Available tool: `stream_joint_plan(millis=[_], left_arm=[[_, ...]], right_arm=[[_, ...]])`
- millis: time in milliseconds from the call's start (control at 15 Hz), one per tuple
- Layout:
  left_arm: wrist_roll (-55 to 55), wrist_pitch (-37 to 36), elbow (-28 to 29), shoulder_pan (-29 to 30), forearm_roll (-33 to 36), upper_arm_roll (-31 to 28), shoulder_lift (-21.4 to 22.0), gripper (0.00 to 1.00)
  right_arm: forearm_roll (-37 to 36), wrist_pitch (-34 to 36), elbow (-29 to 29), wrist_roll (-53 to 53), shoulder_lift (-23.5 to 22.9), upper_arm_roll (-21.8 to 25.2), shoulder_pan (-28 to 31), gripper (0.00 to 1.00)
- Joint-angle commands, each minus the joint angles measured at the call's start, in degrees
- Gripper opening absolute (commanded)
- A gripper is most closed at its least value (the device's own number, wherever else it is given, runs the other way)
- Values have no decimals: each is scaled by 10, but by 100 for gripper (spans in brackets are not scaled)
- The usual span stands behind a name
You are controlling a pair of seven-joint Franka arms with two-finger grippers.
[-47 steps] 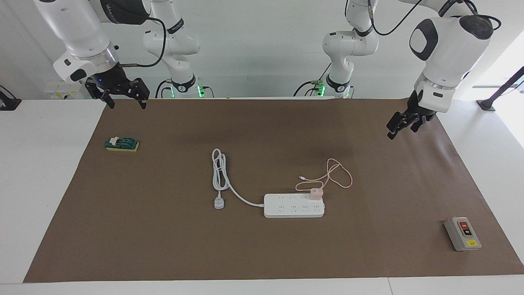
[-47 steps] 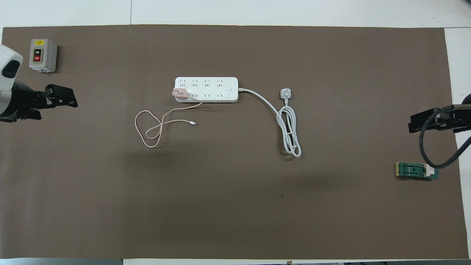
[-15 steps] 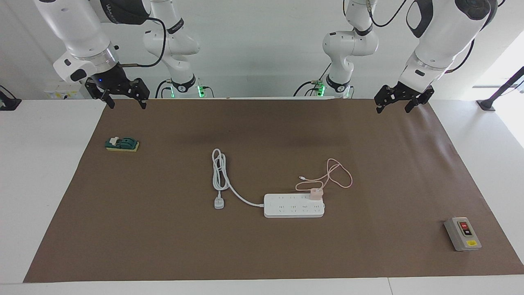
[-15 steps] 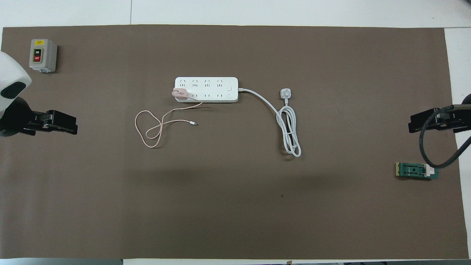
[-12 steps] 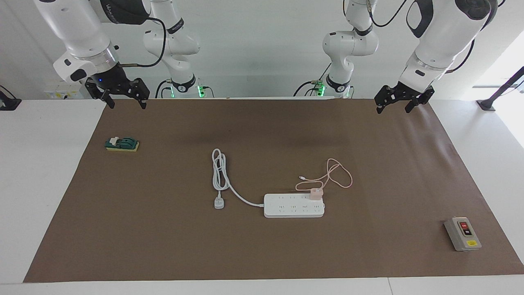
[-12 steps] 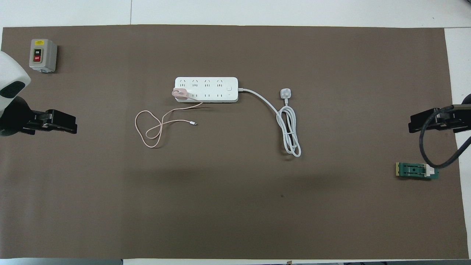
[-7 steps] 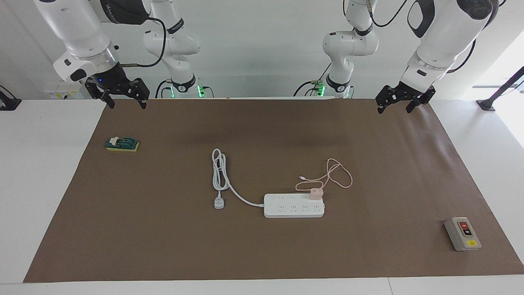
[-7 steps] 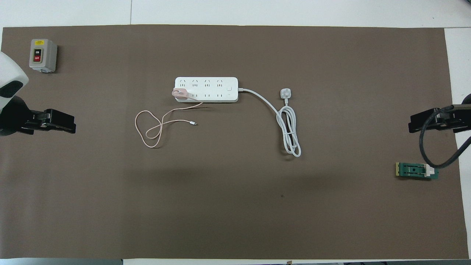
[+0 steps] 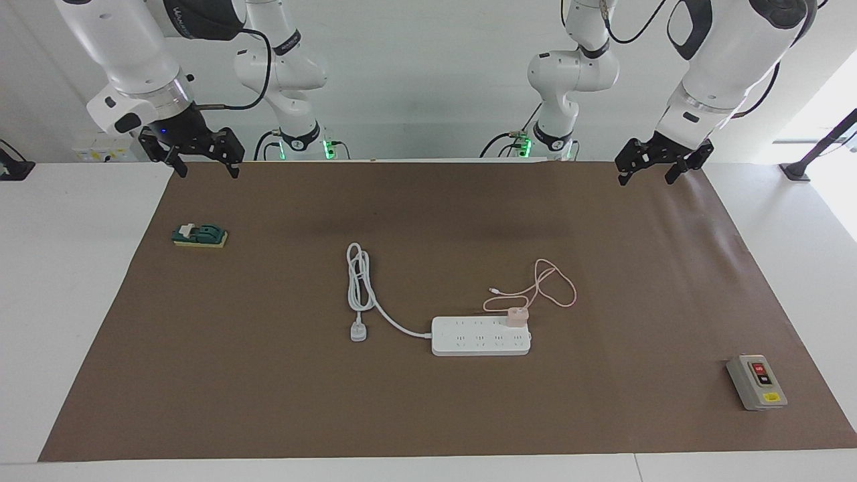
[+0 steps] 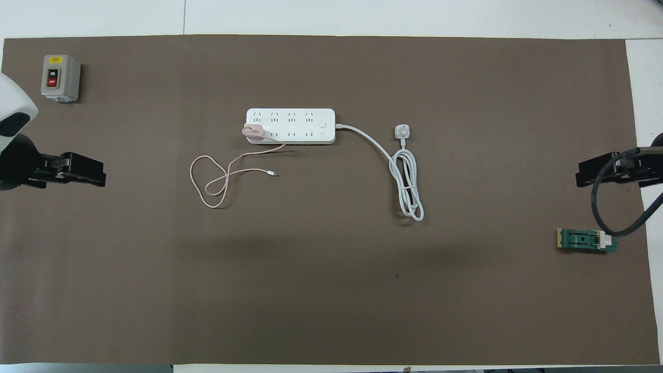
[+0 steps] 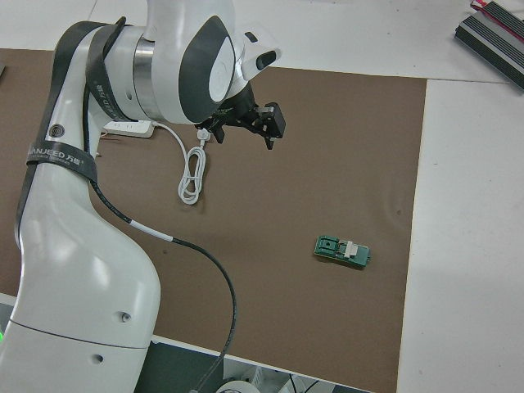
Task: Plug charger into power strip
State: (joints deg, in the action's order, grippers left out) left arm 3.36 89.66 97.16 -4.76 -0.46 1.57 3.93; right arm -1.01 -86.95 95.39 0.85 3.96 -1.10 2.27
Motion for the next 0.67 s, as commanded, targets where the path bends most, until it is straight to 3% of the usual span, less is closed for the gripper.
stream_joint_plan(millis=[0,200,601], left_arm=[[-2,1,-8,5,9,3,-5,100],[-1,-2,-10,5,9,3,-12,100],[0,-37,-77,3,9,2,-55,100]], right_arm=[[12,-6,16,-2,14,-7,12,100],[12,-6,15,-2,14,-7,12,100],[12,-6,15,-2,14,-7,13,100]])
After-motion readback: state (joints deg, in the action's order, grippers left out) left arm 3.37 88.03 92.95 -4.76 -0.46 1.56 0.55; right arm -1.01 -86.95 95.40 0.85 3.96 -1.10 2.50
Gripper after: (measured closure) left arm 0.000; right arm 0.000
